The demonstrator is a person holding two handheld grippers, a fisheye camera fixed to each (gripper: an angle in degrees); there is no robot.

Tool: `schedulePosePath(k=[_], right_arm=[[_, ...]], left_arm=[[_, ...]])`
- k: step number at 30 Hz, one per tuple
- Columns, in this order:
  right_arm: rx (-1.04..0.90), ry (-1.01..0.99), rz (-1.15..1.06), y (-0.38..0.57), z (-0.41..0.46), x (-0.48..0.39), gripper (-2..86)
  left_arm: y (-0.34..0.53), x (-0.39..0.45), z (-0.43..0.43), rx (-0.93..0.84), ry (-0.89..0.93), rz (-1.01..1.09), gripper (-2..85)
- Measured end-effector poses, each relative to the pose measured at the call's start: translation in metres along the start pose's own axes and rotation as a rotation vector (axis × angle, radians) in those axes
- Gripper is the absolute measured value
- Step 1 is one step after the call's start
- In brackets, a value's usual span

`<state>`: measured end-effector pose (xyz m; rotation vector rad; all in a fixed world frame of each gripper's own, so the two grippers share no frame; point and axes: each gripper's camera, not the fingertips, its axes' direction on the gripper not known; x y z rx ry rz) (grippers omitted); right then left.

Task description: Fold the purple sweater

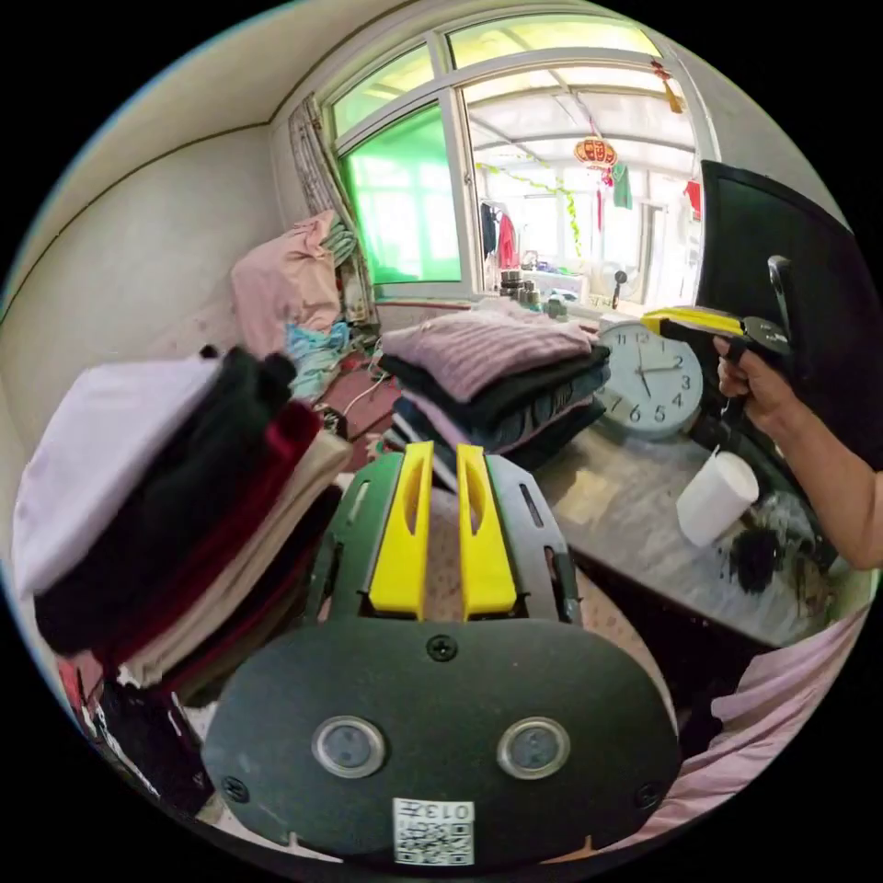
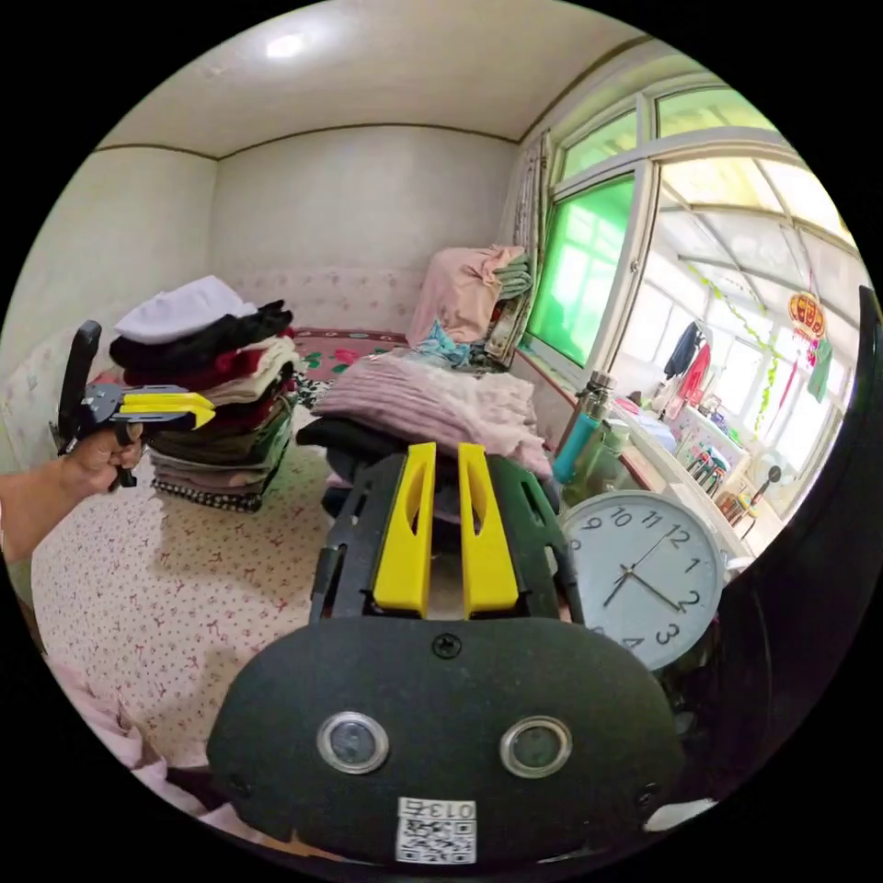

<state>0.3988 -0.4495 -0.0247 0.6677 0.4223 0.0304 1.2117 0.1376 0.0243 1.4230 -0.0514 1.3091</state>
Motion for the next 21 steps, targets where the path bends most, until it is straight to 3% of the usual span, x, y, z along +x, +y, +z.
schedulePosePath(k=[8,15,19,21], right_arm=[[-0.138,-0.117,0.075,-0.042,0.075,0.104,10.6],[-0.253,-0.224,0.016,-0.072,0.091,0.121,1.6],[-0.028,-0.27,-0.013,-0.106,0.024,0.12,0.8],[0.178,-0.295,-0.079,-0.134,-0.044,0.105,0.5]], left_arm=[[-0.118,0.057,0.095,-0.166,0.025,0.043,10.4],[-0.129,0.066,0.081,-0.15,0.039,0.021,2.9],[-0.132,0.059,-0.015,0.068,-0.003,0.012,1.2],[-0.13,0.048,-0.069,0.178,0.032,-0.027,0.7]])
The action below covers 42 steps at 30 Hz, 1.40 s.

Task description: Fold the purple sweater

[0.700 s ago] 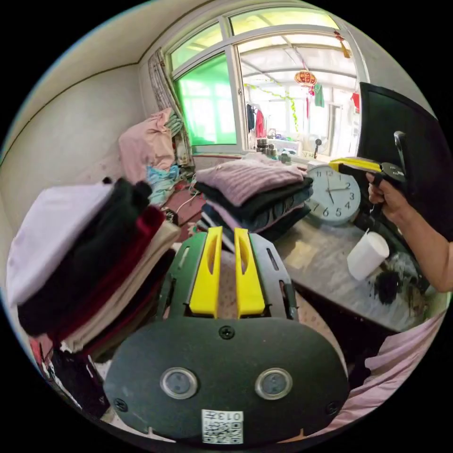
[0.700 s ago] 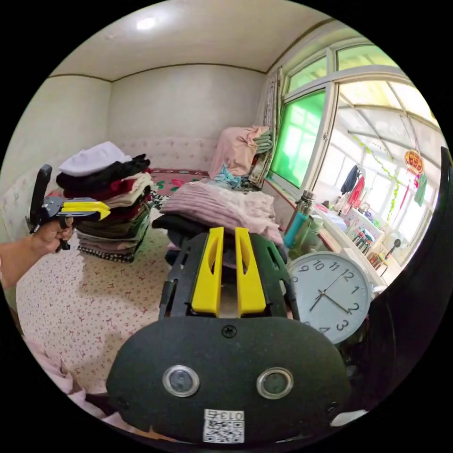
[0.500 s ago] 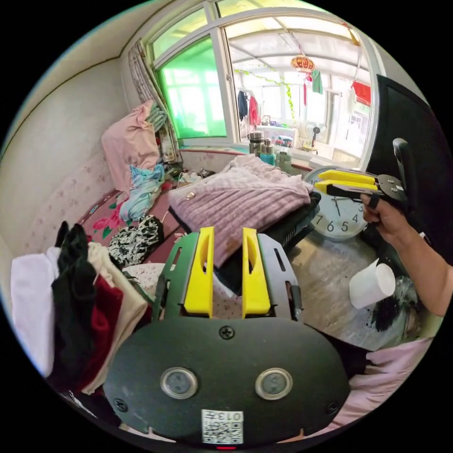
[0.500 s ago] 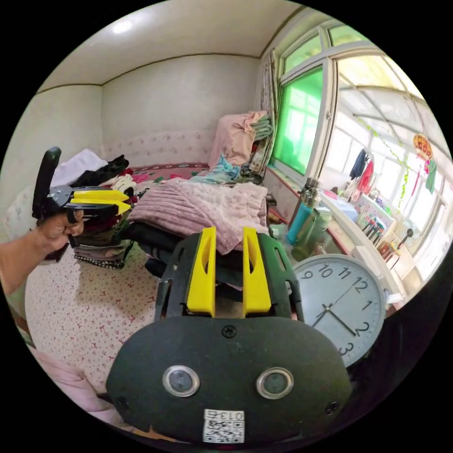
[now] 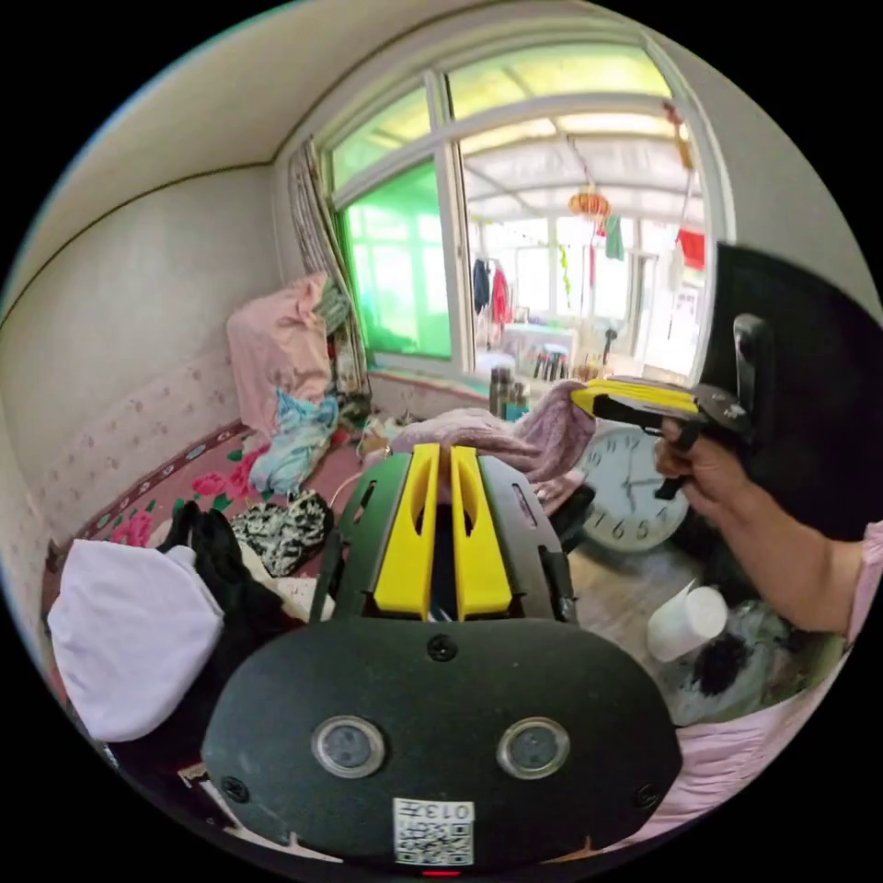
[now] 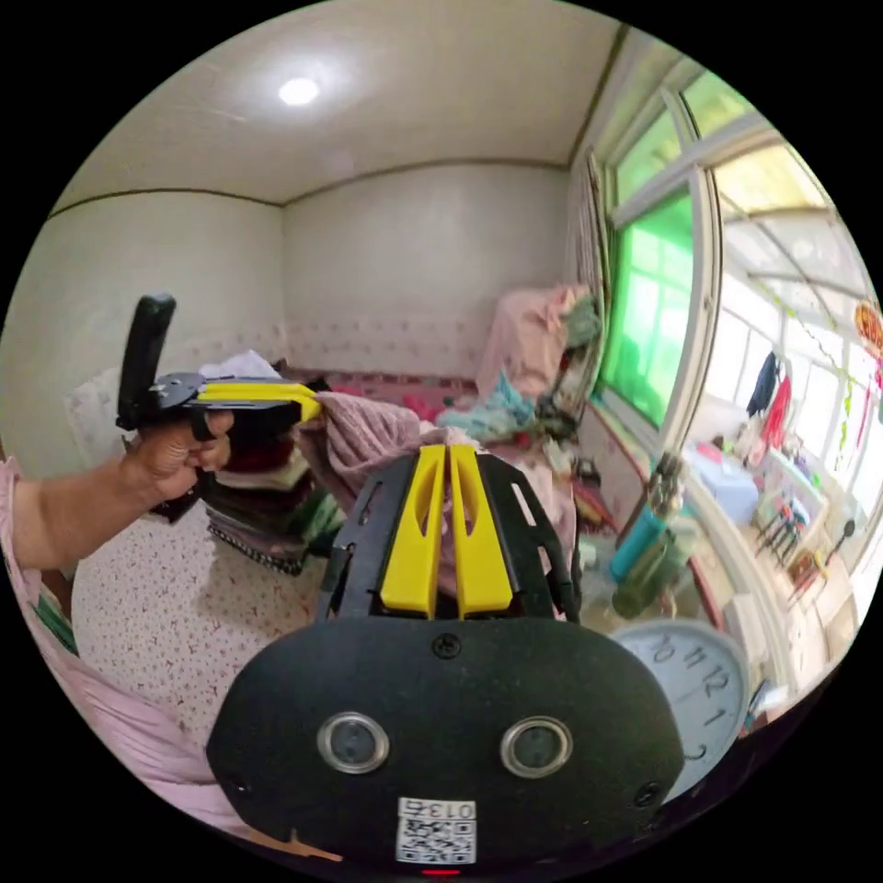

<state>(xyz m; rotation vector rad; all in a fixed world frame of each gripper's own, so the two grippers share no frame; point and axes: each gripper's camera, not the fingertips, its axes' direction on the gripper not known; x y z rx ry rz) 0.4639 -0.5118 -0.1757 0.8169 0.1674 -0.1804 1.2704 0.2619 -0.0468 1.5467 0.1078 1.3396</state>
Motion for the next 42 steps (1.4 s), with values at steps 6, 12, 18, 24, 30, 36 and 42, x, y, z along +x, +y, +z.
schedulePosePath(k=[6,12,18,24,30,36,42], right_arm=[[0.484,-0.047,-0.214,-0.09,-0.164,-0.118,0.4],[0.724,-0.219,-0.292,-0.113,-0.24,-0.242,0.4],[0.55,-0.461,-0.291,-0.106,-0.173,-0.386,0.4],[-0.011,-0.661,-0.253,-0.026,-0.029,-0.517,0.6],[-0.282,-0.613,-0.086,0.081,0.021,-0.533,2.6],[-0.628,-0.706,-0.132,0.168,0.062,-0.592,9.7],[-0.877,-0.797,-0.294,0.224,0.116,-0.669,5.1]], left_arm=[[0.01,-0.003,-0.213,0.348,0.056,0.048,-0.2],[0.099,0.005,-0.393,0.459,0.021,0.118,-0.3],[0.231,-0.014,-0.474,0.199,-0.053,-0.045,-0.3],[0.432,-0.086,-0.52,-0.112,-0.229,-0.567,-0.2],[0.558,-0.099,-0.58,-0.194,-0.454,-0.851,1.5],[0.58,-0.075,-0.518,-0.473,-0.322,-0.655,12.0],[0.598,-0.075,-0.448,-0.76,-0.298,-0.554,6.2]])
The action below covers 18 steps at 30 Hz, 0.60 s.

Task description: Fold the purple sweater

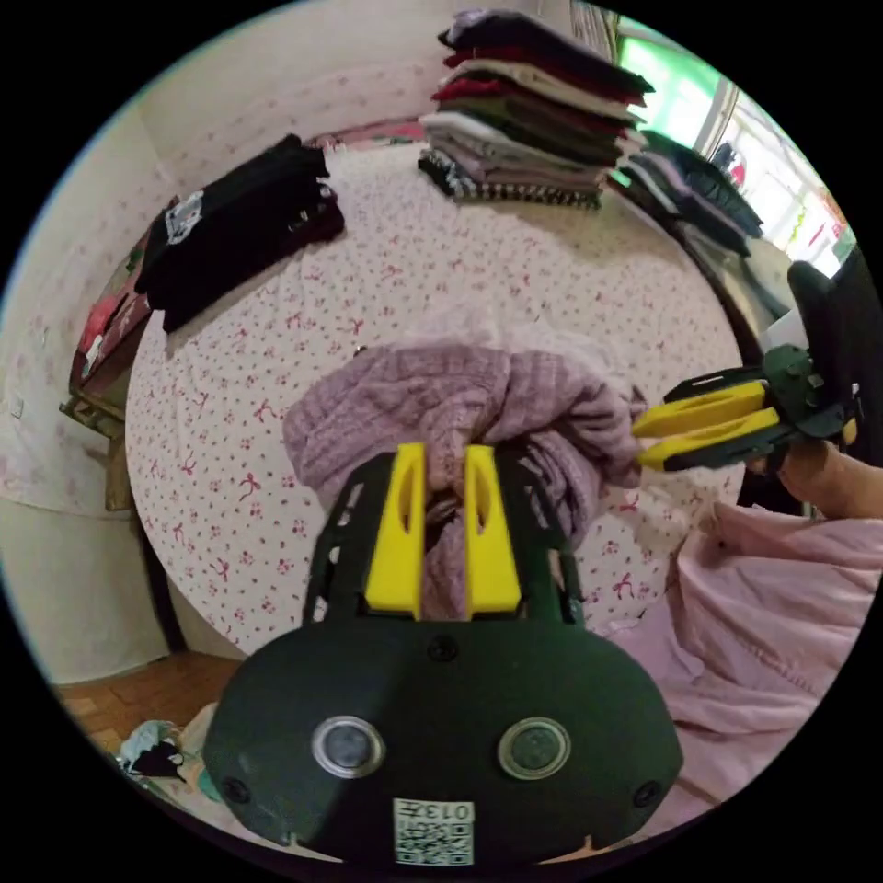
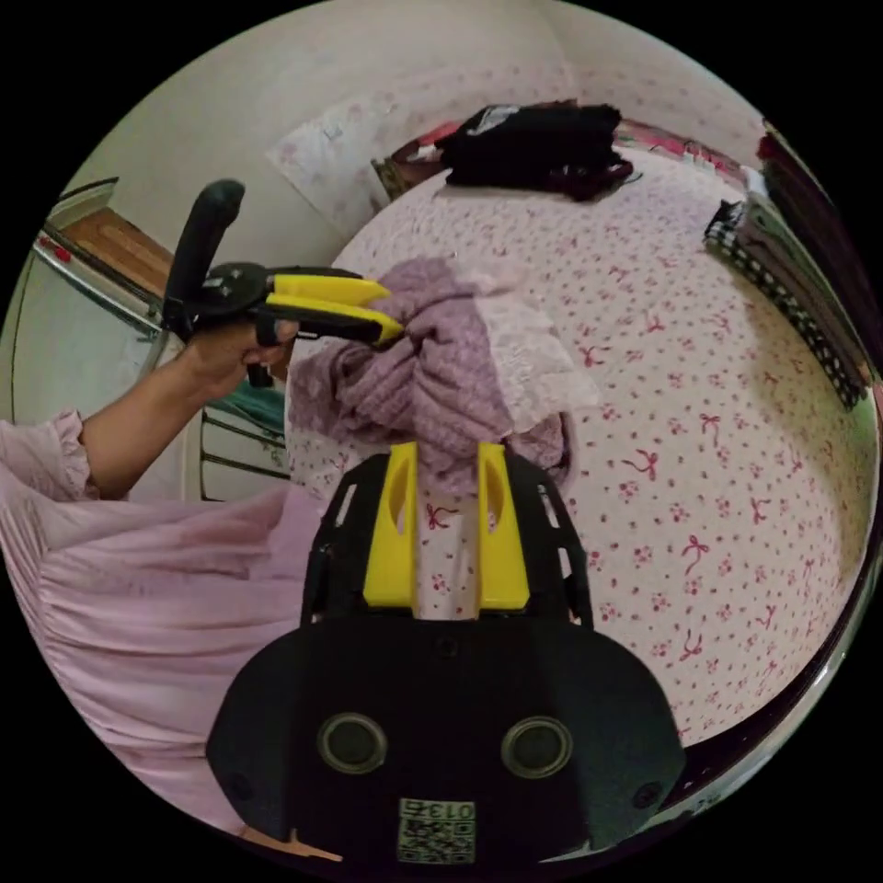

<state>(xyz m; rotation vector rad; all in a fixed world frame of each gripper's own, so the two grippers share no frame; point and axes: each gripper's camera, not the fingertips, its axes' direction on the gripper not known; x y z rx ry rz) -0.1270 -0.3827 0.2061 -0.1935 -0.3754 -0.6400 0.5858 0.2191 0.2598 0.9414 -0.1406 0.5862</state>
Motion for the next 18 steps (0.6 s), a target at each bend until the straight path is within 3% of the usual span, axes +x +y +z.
schedulePosePath(k=[2,4,6,8,11,14,18], right_arm=[[-0.052,-0.014,0.048,-0.009,0.008,0.013,2.1],[0.083,-0.043,0.101,-0.011,-0.025,0.027,1.3],[0.4,0.046,0.157,0.003,-0.113,0.044,0.8],[0.626,0.057,0.168,0.018,-0.192,0.051,0.6],[0.961,0.194,0.059,0.05,-0.311,0.022,0.4],[1.236,0.326,-0.138,0.089,-0.386,-0.033,0.4],[1.445,0.439,-0.287,0.127,-0.417,-0.085,0.4]], left_arm=[[0.001,-0.013,-0.012,0.035,0.095,-0.037,3.5],[0.006,-0.024,-0.045,0.145,0.144,-0.051,2.8],[0.008,-0.031,-0.087,0.247,0.144,-0.035,2.3],[0.012,-0.028,-0.154,0.468,0.217,0.034,2.0],[0.024,-0.014,-0.242,0.76,0.237,0.131,1.9],[0.048,0.01,-0.31,0.969,0.143,0.256,1.8],[0.077,0.023,-0.346,1.055,0.153,0.334,1.8]])
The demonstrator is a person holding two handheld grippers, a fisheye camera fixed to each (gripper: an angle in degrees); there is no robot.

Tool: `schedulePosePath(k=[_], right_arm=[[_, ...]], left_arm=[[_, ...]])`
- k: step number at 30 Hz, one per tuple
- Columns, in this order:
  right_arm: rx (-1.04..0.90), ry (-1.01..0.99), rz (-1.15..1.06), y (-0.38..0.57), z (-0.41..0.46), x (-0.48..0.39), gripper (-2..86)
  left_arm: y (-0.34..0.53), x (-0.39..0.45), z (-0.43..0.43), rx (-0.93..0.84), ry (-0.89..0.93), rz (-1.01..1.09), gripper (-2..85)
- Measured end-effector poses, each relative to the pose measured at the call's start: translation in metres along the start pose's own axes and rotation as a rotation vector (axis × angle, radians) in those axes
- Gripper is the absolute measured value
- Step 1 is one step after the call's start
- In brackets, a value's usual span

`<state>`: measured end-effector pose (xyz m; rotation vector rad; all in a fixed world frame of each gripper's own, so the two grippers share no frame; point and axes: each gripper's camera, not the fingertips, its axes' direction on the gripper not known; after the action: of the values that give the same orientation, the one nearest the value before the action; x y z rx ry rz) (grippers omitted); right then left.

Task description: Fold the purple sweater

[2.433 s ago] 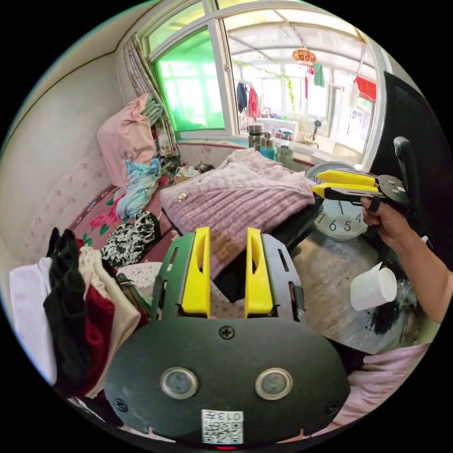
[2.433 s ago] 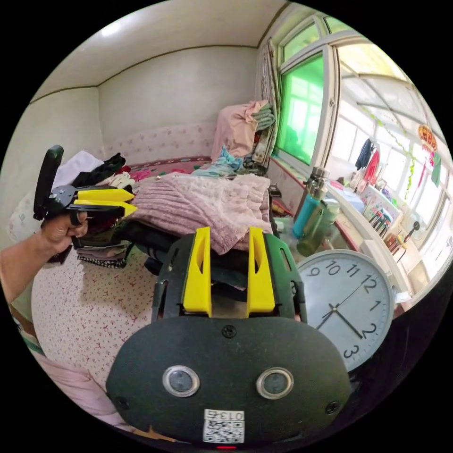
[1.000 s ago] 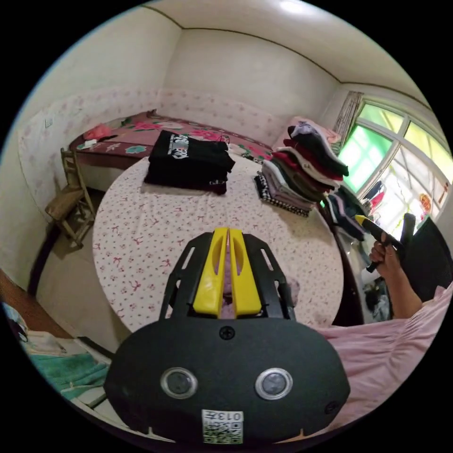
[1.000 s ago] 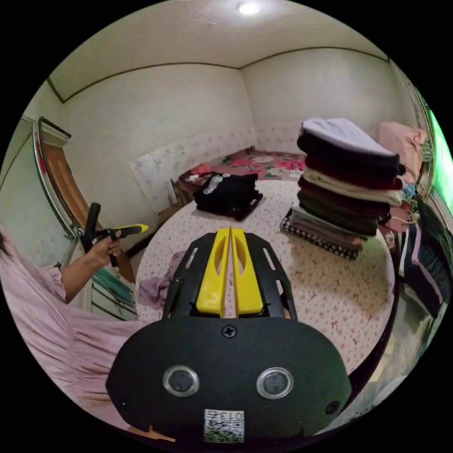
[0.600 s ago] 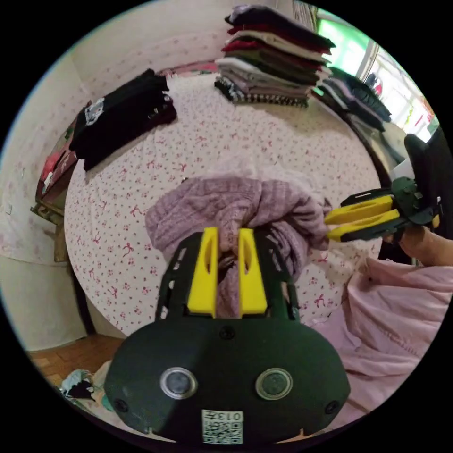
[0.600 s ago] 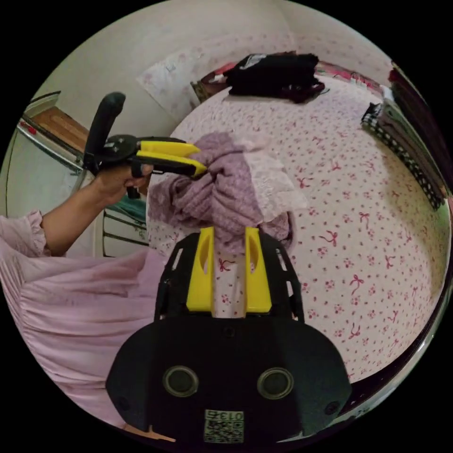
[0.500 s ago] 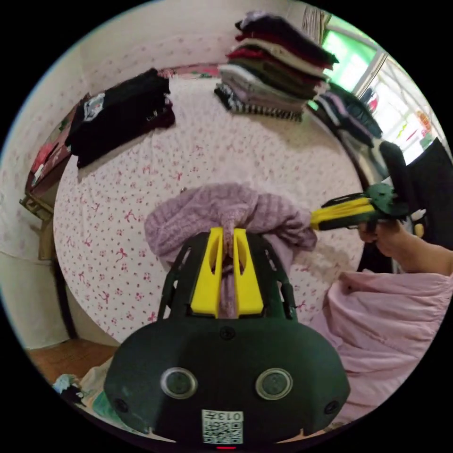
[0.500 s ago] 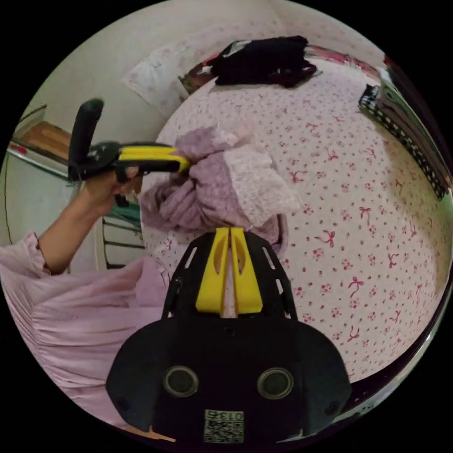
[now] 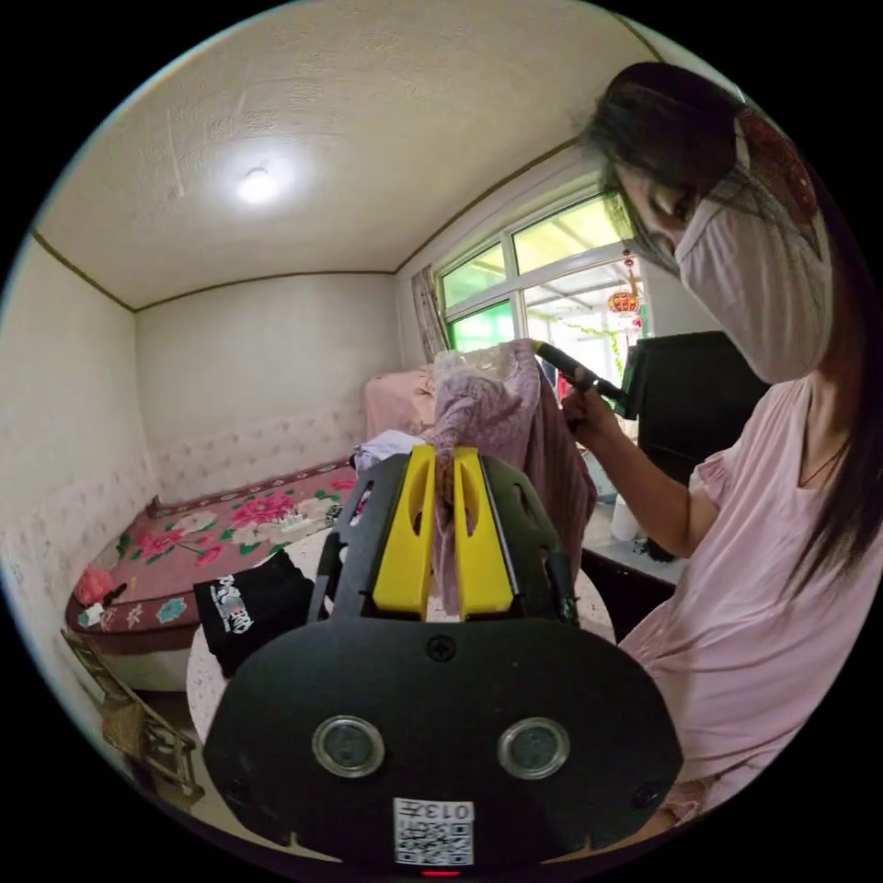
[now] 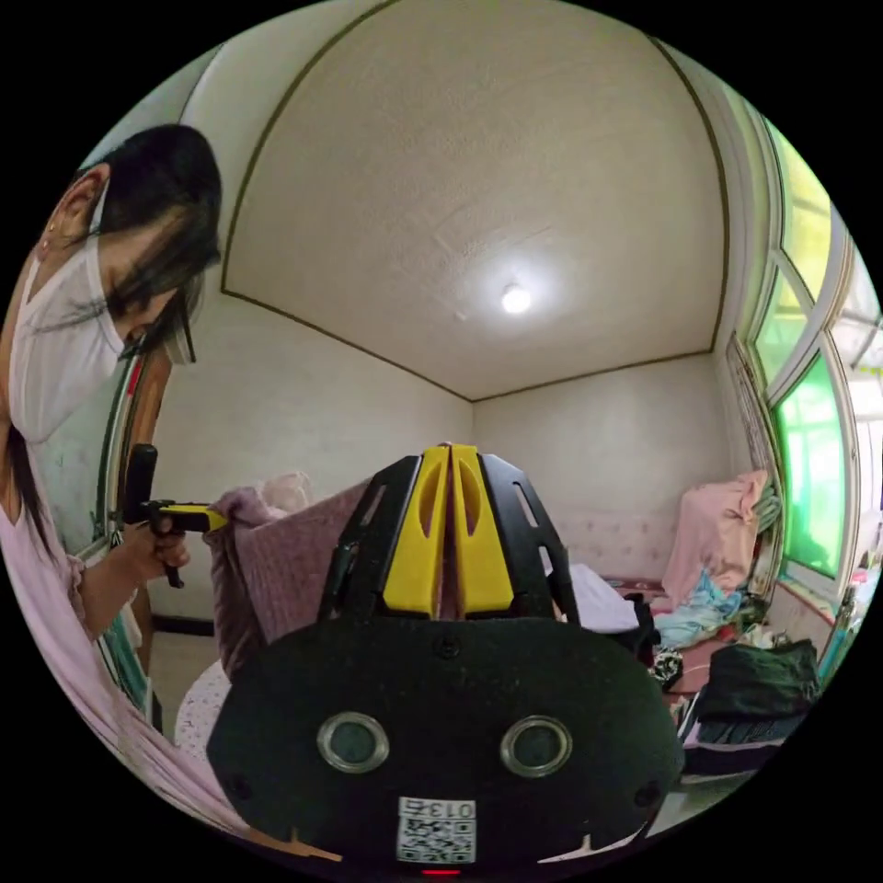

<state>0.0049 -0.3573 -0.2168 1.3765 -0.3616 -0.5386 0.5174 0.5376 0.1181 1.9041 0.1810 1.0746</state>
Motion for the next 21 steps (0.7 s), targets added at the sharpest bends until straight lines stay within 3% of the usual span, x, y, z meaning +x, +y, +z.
schedulePosePath(k=[5,8,10,12,14,15,18,21], right_arm=[[-0.114,-0.155,0.011,0.017,0.028,-0.031,0.6],[-0.178,-0.219,0.056,0.056,0.066,-0.051,1.0],[-0.384,-0.372,0.122,0.098,0.113,-0.062,1.6],[-0.761,-0.604,0.226,0.178,0.169,-0.082,2.9],[-0.879,-0.582,0.301,0.229,0.17,-0.086,4.4],[-0.926,-0.512,0.313,0.255,0.159,-0.083,6.1],[-1.023,-0.338,0.378,0.307,0.111,-0.053,8.4],[-1.217,-0.167,0.418,0.36,0.052,-0.02,9.0]], left_arm=[[0.022,0.009,0.003,-0.071,0.133,-0.125,1.8],[0.055,0.006,0.026,-0.188,0.106,-0.253,2.0],[0.094,-0.003,0.056,-0.332,0.142,-0.386,2.2],[0.147,-0.01,0.09,-0.533,0.125,-0.483,2.5],[0.221,-0.02,0.106,-0.766,-0.056,-0.599,3.4],[0.237,-0.024,0.104,-0.791,-0.082,-0.651,3.7],[0.293,-0.042,0.077,-0.76,-0.135,-0.924,5.8],[0.299,-0.046,0.066,-0.757,-0.233,-0.9,7.6]])
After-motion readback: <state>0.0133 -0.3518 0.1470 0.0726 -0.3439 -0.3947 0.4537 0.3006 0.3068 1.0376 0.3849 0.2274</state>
